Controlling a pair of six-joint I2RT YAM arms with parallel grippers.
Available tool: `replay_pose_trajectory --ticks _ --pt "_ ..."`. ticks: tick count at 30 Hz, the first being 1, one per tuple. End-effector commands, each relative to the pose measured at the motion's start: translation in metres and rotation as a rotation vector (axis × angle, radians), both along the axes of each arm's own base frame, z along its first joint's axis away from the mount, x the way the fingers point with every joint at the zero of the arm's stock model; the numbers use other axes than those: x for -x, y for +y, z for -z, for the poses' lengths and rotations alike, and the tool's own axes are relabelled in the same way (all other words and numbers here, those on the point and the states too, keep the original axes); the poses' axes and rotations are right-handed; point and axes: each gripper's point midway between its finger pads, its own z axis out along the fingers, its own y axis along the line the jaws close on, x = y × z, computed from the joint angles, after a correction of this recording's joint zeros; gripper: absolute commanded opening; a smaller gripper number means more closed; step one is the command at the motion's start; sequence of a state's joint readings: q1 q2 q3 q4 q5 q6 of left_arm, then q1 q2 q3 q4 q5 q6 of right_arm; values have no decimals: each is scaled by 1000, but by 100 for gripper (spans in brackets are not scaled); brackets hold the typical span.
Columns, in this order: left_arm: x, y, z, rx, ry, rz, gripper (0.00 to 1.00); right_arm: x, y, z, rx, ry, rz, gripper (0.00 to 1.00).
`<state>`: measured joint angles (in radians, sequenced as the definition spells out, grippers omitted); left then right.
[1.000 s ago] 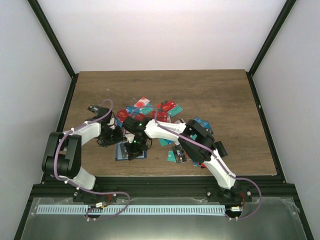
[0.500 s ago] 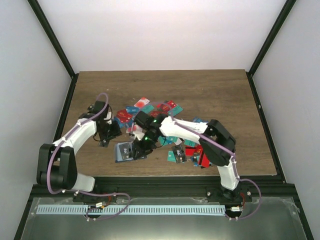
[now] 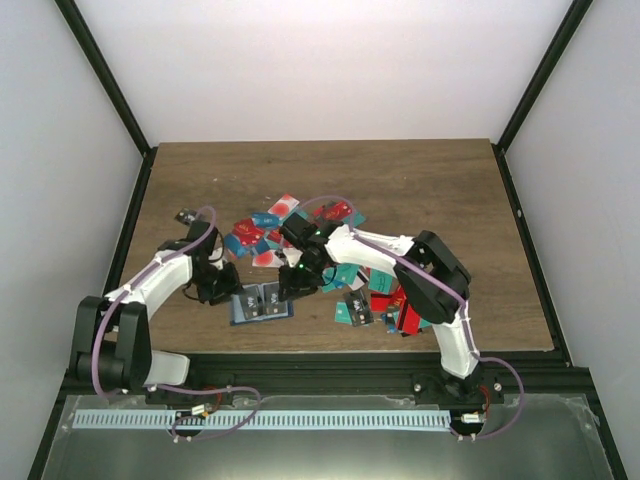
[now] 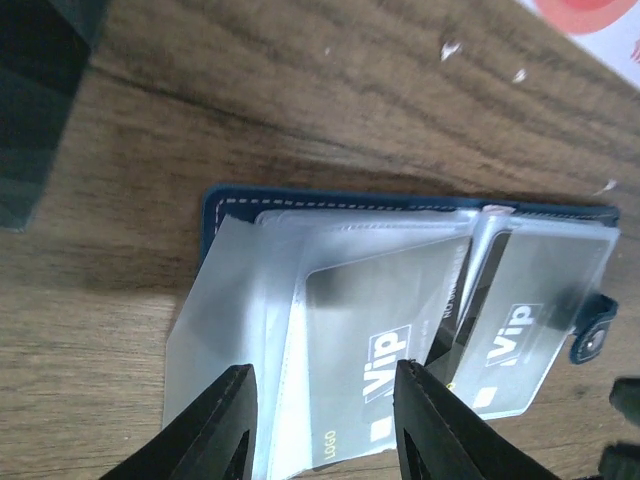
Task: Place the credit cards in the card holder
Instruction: Insert the credit card into the card holder.
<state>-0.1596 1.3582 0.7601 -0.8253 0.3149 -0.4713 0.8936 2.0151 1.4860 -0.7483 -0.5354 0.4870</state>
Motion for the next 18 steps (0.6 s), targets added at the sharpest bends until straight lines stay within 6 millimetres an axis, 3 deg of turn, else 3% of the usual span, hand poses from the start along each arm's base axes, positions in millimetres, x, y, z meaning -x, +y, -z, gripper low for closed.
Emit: replay_pose_trajectory --ticks 1,5,12,18 --pt "7 -5 7 27 28 -4 41 -17 5 1 24 -61 25 35" --pt "8 -9 12 47 35 0 41 -24 2 -2 53 -107 25 49" --pt "1 1 5 -19 9 -28 45 -31 -2 -2 139 -173 19 64" --pt "-8 17 -1 -105 -38 -78 50 -27 1 12 216 -204 -7 66"
